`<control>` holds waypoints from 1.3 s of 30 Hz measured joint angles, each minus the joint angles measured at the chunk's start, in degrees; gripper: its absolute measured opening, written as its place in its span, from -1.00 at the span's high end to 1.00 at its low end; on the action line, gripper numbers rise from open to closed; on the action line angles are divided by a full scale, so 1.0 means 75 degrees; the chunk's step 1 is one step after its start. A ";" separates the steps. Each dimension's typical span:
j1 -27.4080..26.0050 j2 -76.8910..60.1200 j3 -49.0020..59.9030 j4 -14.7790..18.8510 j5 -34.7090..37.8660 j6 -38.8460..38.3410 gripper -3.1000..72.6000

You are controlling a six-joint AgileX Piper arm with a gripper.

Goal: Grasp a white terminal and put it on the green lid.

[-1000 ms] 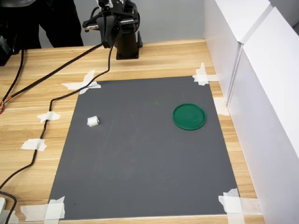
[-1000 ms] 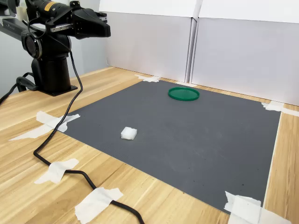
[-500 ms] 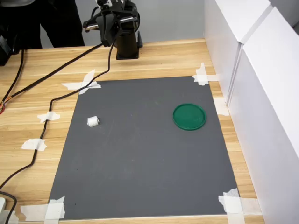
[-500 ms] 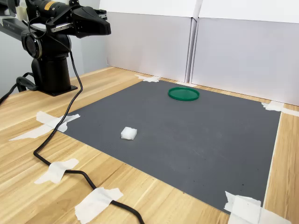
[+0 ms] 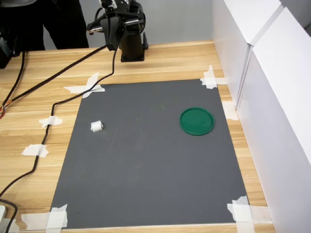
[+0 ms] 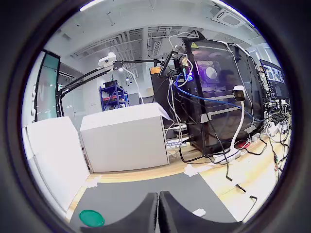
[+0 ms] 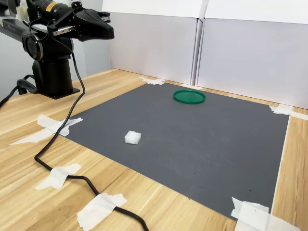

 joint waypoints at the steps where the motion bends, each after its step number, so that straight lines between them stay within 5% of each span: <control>1: 0.0000 0.0000 0.0000 0.0000 0.0000 0.0000 0.96; 17: 0.0000 0.0000 -0.0050 -0.0007 0.0287 -0.0529 0.96; 30: 0.0000 0.2092 -0.3518 -0.0379 0.5579 -0.0948 0.96; 39: 0.0000 0.4203 -0.5349 -0.0547 0.7929 -0.0954 0.96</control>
